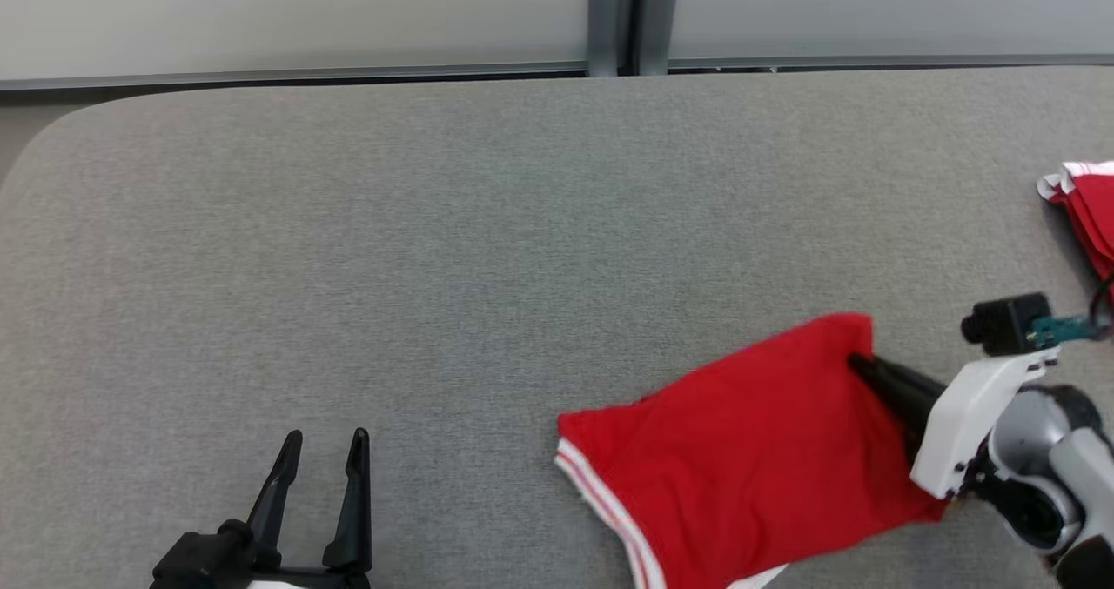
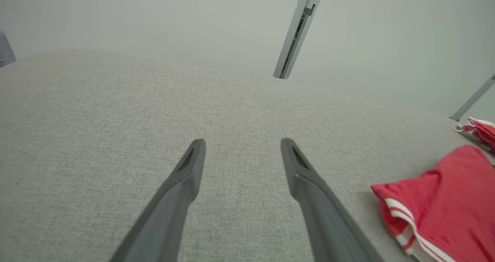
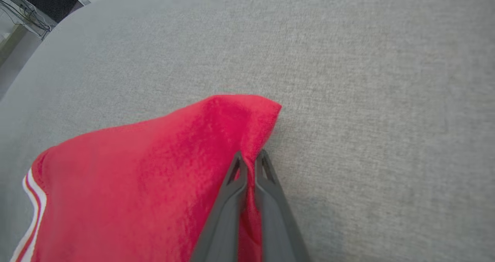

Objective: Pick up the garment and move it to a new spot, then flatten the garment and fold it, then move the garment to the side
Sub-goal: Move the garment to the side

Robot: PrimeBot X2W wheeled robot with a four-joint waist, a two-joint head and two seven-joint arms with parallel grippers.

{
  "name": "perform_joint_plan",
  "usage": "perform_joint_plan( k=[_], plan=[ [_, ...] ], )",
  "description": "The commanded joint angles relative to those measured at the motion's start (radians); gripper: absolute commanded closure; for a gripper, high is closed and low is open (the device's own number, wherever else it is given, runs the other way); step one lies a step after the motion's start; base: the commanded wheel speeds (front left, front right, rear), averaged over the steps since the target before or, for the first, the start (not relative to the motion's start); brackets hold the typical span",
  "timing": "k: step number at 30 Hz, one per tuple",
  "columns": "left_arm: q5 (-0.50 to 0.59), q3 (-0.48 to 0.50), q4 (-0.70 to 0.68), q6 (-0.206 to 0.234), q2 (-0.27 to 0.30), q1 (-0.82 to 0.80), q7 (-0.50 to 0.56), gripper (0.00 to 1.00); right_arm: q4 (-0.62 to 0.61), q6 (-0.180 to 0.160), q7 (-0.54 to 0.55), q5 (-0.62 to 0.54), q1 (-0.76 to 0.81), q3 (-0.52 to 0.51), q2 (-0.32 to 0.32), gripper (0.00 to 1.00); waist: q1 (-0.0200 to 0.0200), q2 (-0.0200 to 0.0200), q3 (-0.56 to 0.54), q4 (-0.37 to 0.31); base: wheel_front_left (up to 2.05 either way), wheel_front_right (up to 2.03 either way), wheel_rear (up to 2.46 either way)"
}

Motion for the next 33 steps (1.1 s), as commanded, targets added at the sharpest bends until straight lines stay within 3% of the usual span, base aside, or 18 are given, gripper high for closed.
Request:
perform_joint_plan(
  k=[1, 8, 19, 25, 32, 33],
  plan=[
    [-0.003, 0.003, -0.008, 0.002, 0.003, -0.014, -0.004, 0.0, -0.003, 0.0, -0.015, 0.003, -0.019, -0.009, -0.027, 1.0, 0.0, 0.0, 0.017, -0.023, 0.0, 0.0, 0.0],
    [0.017, 0.004, -0.025, -0.012, 0.003, -0.067, -0.004, 0.0, -0.01, 0.0, -0.018, -0.021, -0.152, -0.047, -0.128, 1.0, 0.0, 0.0, 0.108, -0.082, 0.0, 0.0, 0.0],
    [0.049, -0.003, -0.046, -0.029, 0.003, -0.149, -0.003, 0.0, -0.002, 0.0, 0.119, -0.064, -0.374, -0.201, -0.332, 1.0, 0.0, 0.0, 0.236, -0.092, 0.0, 0.0, 0.0],
    [0.061, -0.002, -0.034, -0.033, 0.003, -0.151, -0.003, 0.0, 0.019, 0.0, 0.215, -0.079, -0.407, -0.284, -0.401, 1.0, 0.0, 0.0, 0.248, -0.093, 0.0, 0.0, 0.0],
    [0.072, -0.003, -0.029, -0.036, 0.003, -0.159, -0.003, 0.0, 0.089, 0.0, 0.307, -0.171, -0.436, -0.363, -0.428, 1.0, 0.0, 0.0, 0.239, -0.099, 0.0, 0.0, 0.0],
    [0.072, -0.004, -0.028, -0.037, 0.003, -0.157, -0.003, 0.0, 0.105, 0.0, 0.305, -0.196, -0.439, -0.368, -0.419, 0.8, 0.0, 0.0, 0.236, -0.099, 0.0, 0.0, 0.0]
  ],
)
